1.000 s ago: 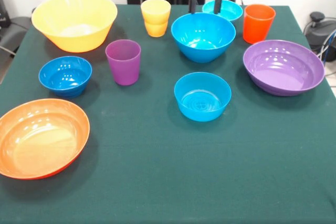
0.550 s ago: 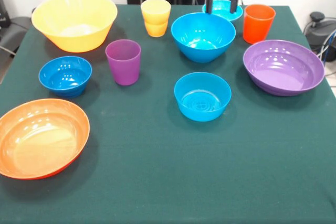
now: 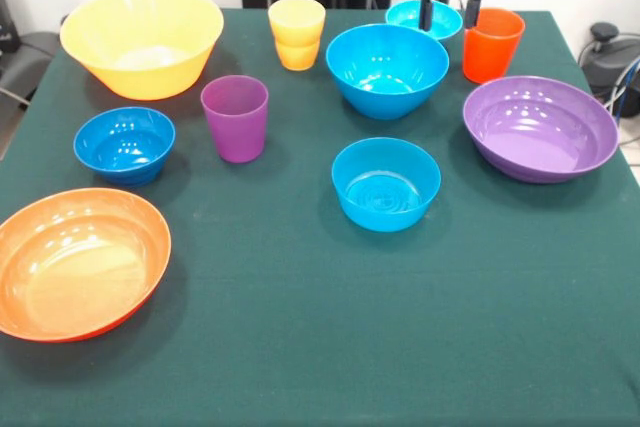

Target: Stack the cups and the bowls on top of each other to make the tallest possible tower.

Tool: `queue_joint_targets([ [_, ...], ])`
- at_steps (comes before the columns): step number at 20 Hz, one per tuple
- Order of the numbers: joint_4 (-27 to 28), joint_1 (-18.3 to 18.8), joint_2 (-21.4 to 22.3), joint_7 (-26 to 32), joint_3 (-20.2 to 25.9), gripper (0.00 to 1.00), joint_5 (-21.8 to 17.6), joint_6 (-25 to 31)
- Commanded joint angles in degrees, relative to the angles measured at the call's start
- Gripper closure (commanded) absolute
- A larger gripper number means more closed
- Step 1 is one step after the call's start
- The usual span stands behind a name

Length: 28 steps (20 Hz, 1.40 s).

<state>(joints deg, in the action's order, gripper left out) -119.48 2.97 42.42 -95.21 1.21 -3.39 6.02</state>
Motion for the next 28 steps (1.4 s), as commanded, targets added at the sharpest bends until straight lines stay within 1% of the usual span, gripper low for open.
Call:
queue_joint_targets([
  [1,3.58,-1.24,-6.46,-9.93,1.65,0.00,0.23,-5.36],
  [5,4.77,-2.06,-8.26,-10.60,0.55,0.00,-0.31,-7.04],
  [9,5.53,-2.95,-9.08,-10.72,-0.64,0.00,-0.44,-7.60],
  [17,5.93,-2.86,-9.03,-10.52,-1.19,0.00,-0.93,-7.31],
  [21,6.57,-3.01,-10.78,-10.88,-1.31,0.00,-1.03,-9.04],
  [28,7.78,-4.66,-14.01,-12.08,-1.85,0.00,-0.06,-12.44],
])
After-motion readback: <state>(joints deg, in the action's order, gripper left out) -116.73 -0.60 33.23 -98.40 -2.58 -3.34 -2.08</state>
